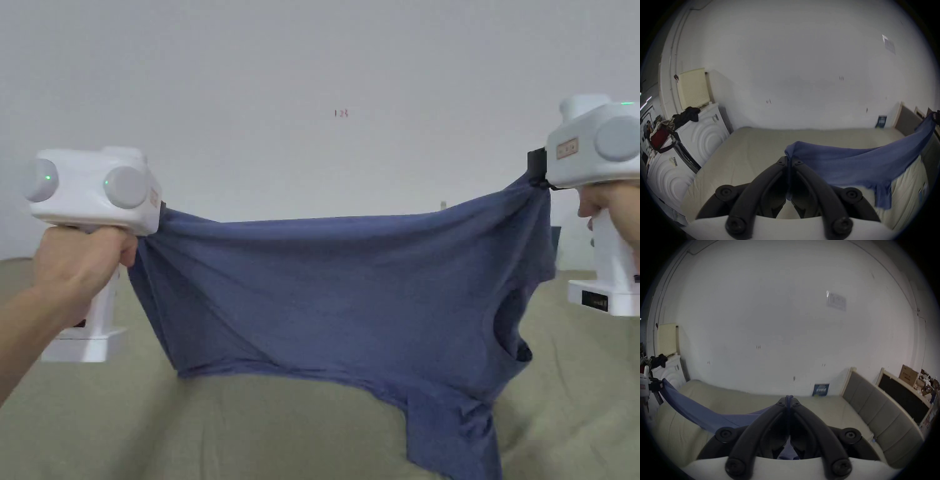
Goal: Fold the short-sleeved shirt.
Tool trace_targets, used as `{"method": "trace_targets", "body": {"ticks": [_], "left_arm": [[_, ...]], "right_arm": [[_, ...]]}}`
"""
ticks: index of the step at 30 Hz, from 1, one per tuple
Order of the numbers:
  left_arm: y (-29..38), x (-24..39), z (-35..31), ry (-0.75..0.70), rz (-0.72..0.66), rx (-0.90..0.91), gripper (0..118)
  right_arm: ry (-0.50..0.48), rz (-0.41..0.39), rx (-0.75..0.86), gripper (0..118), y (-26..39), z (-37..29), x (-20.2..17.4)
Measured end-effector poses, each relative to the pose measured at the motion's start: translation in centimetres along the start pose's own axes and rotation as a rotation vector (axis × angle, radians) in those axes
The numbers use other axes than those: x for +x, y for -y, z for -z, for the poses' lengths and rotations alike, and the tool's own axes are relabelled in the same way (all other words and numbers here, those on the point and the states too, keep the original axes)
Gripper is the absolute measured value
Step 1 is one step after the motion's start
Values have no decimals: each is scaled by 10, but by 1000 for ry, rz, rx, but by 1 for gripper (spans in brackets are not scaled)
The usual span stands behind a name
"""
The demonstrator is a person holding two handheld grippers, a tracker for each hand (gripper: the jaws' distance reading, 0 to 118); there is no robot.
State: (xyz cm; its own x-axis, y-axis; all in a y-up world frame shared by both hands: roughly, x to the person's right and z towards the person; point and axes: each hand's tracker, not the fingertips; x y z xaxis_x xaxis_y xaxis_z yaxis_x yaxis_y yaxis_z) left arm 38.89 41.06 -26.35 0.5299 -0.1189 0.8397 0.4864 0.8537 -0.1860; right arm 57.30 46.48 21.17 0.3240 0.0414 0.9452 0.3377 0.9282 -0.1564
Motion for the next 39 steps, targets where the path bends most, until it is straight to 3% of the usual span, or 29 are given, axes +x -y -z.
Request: {"method": "trace_targets", "body": {"ticks": [4,9,11,14,18,25,29,38,39], "left_arm": [[75,-3,14,32,18,-113,2],[165,-18,-4,75,-5,-197,2],[196,-25,-26,70,11,-209,2],[241,-37,-61,101,4,-259,2],[287,-52,-100,100,-11,-296,2],[356,-84,-167,131,-44,-336,2],[389,-94,-196,161,-58,-356,2],[424,-106,-214,176,-106,-381,2],[425,-107,-213,186,-113,-373,7]], "right_arm": [[-12,-28,-105,3,80,-7,3],[-72,128,-173,3,166,-50,11],[-63,85,-223,3,209,-85,15],[-89,138,-246,3,258,-132,23],[-92,121,-302,3,310,-185,20],[-124,153,-352,3,371,-263,28],[-122,114,-368,3,399,-293,27],[-116,154,-411,4,436,-303,42],[-111,152,-405,6,438,-305,39]]}}
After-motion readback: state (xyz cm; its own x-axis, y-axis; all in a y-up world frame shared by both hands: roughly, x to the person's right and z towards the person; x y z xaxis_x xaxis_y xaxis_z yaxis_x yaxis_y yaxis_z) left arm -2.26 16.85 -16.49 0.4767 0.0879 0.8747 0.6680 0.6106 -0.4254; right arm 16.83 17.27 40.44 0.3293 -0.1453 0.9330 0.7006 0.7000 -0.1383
